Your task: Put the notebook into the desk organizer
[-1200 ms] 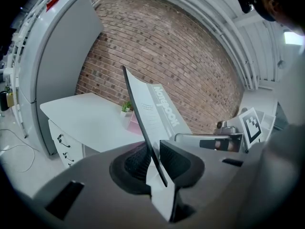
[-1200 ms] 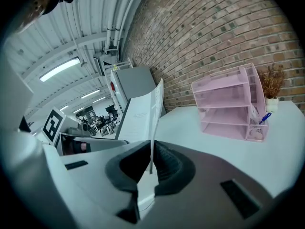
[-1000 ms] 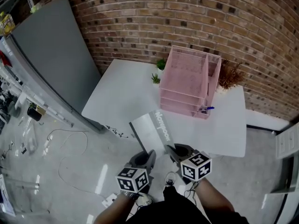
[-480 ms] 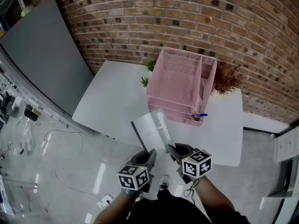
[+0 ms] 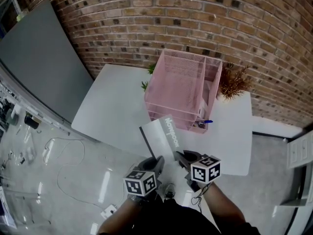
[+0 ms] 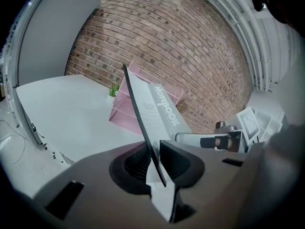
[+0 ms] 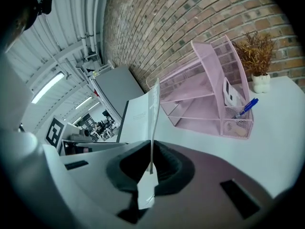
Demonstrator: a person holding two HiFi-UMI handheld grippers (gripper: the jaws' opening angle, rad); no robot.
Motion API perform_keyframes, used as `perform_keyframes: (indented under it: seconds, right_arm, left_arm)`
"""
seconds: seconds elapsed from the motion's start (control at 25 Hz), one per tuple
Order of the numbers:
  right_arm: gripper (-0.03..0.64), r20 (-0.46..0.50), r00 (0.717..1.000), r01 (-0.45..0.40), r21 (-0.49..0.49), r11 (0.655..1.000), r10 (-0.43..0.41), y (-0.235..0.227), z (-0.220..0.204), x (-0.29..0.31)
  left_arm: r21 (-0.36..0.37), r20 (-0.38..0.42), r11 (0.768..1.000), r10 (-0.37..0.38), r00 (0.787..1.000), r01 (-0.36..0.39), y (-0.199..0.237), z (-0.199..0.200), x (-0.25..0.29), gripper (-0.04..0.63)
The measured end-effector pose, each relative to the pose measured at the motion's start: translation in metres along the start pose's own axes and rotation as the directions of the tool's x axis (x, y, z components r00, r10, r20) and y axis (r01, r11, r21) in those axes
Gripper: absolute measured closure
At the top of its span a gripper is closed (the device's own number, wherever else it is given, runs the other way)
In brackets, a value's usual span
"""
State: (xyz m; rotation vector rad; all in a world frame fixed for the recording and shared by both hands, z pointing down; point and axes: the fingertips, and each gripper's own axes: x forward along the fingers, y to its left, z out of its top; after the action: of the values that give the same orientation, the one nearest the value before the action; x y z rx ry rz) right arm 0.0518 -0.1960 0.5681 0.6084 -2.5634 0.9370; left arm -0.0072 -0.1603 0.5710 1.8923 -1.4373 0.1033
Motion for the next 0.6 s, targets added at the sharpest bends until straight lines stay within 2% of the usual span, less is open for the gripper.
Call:
perform_keyframes:
  seconds: [0.4,0.6]
  right_arm:
    - [0.601,0.002,1.000,0.023,0.170,0.985,-0.023,-0.028,-0.005,0.008]
    - [0.603,0.018,0.998,0.046,0.222,0.974,-0.052,-0.038,0.003,0.018]
  left_arm:
    - [0.004,-0.100,0.999,-0.047,0.994,0.048,0.007,0.003,0.028,0.535]
    - [0.017,-0.130,0.997,-0.077,0.988,0.079,0.016,0.013,0.042,0.534]
